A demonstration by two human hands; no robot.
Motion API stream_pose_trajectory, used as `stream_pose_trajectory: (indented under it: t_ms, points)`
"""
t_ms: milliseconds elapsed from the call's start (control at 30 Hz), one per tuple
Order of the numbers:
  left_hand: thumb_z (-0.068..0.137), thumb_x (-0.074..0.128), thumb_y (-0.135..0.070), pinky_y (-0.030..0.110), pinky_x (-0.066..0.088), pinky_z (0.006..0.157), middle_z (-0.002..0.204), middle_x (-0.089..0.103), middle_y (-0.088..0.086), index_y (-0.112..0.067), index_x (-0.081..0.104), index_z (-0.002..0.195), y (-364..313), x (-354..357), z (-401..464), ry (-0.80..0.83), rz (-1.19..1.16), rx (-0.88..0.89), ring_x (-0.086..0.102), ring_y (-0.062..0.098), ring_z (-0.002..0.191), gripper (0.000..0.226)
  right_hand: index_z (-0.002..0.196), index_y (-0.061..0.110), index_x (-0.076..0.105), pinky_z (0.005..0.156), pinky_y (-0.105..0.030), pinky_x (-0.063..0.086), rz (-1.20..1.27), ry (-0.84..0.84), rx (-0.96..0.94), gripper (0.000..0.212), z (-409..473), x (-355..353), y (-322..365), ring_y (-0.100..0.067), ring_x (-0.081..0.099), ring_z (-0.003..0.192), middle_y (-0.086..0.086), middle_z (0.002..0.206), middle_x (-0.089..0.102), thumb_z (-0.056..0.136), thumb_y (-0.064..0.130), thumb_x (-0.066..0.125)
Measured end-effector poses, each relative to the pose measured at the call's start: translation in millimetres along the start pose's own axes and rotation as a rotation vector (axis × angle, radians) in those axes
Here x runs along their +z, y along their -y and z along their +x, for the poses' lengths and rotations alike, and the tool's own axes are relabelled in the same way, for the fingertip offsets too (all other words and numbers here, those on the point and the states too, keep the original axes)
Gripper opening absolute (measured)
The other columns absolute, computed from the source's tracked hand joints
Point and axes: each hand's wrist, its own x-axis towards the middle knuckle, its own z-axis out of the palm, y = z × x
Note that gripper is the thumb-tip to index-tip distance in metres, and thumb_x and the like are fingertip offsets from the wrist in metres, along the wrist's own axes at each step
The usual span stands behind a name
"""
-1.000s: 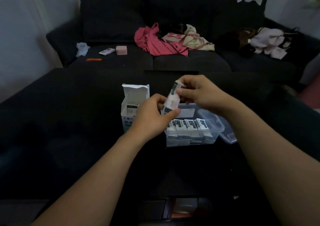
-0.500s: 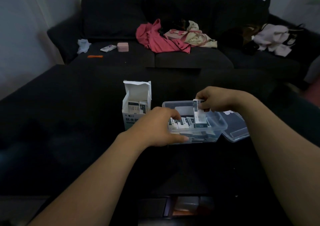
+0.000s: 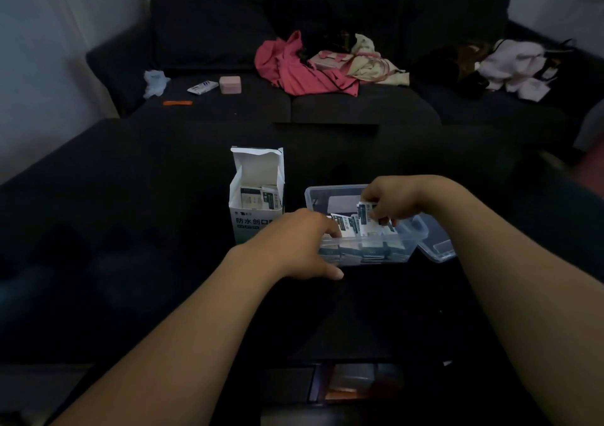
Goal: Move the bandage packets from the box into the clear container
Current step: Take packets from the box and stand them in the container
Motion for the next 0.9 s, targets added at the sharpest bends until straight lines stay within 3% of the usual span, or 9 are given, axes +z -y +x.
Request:
stream_pose_trajectory:
  t_ms: [300,600,700,900]
  points:
    - [0.079,0.078,-0.052,0.041,0.053,0.095,0.128,0.061,-0.008,-0.037,0.060,0.132,1,7,5,0.017,0.017,0.053,0.060,0.016,0.113,0.058,0.122,0.015,0.063,0.088,-0.034,0.049,-0.115,-0.042,0.038,0.029,5,7,8,-0.019,0.061,0.104,-0.003,0.112,0.064,0.093,0.015,0.066]
    - [0.079,0.074,-0.059,0.040,0.053,0.092,0.123,0.060,-0.009,-0.032,0.064,0.121,1,11,9,0.010,0.086,0.061,0.060,0.018,0.110,0.051,0.126,0.020,0.062,0.086,-0.030,0.048,-0.173,-0.018,0.062,0.040,16,12,8,-0.020,0.060,0.111,-0.002,0.125,0.062,0.088,0.017,0.072]
    - [0.080,0.075,-0.058,0.038,0.052,0.090,0.122,0.061,-0.008,-0.031,0.063,0.122,0,10,8,0.012,0.090,0.060,0.060,0.017,0.109,0.051,0.129,0.021,0.060,0.092,-0.033,0.049,-0.166,-0.012,0.063,0.044,17,13,7,-0.020,0.058,0.114,-0.002,0.128,0.060,0.087,0.016,0.072]
    - [0.080,0.075,-0.057,0.036,0.052,0.091,0.124,0.061,-0.007,-0.029,0.062,0.124,-1,9,7,0.020,0.076,0.042,0.060,0.016,0.110,0.053,0.132,0.023,0.056,0.087,-0.032,0.049,-0.133,-0.002,0.080,0.054,19,12,7,-0.021,0.057,0.115,-0.002,0.132,0.058,0.083,0.016,0.076]
